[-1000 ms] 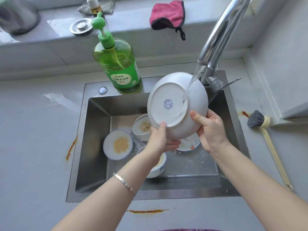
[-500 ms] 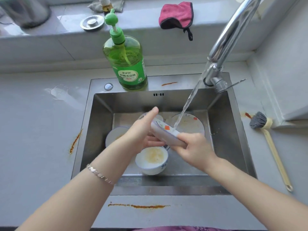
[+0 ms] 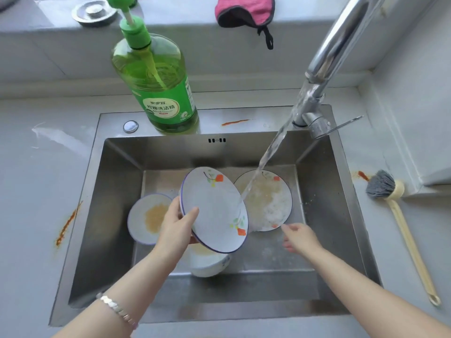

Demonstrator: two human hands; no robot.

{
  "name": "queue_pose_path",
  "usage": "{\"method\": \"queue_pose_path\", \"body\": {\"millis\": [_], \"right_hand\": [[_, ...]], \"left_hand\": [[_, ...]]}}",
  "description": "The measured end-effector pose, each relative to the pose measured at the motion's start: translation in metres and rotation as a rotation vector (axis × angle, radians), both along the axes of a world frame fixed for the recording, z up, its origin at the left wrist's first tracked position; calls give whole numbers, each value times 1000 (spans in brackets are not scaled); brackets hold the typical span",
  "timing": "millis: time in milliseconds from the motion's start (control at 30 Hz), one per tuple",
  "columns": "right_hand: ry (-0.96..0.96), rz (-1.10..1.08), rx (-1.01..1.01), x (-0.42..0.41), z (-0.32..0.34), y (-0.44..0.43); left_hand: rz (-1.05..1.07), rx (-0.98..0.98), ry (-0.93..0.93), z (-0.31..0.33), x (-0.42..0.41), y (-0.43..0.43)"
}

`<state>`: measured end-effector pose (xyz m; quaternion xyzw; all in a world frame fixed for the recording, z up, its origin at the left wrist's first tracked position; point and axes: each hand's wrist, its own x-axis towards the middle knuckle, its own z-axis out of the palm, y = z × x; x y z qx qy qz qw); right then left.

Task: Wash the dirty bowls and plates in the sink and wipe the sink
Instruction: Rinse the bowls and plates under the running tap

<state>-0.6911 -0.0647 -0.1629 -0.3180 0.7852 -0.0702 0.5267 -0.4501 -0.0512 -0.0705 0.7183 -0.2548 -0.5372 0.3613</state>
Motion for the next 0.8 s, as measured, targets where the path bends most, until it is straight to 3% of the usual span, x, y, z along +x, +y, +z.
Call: {"method": "queue_pose_path", "body": {"millis": [67, 133, 467, 633, 800], "right_hand": [[-130, -261, 144, 5, -28, -13], [-131, -419, 152, 8, -56, -21], [-169, -747, -63, 13, -106, -19], [-71, -646, -176, 10, -81, -20], [173, -223, -311, -6, -24, -27]], "left_hand": [[21, -3, 1, -10, 5, -5], [19, -11, 4, -20, 7, -10], [79, -23, 109, -47, 20, 2], [42, -29, 116, -39, 26, 11], [45, -15, 136, -22, 26, 19]]}}
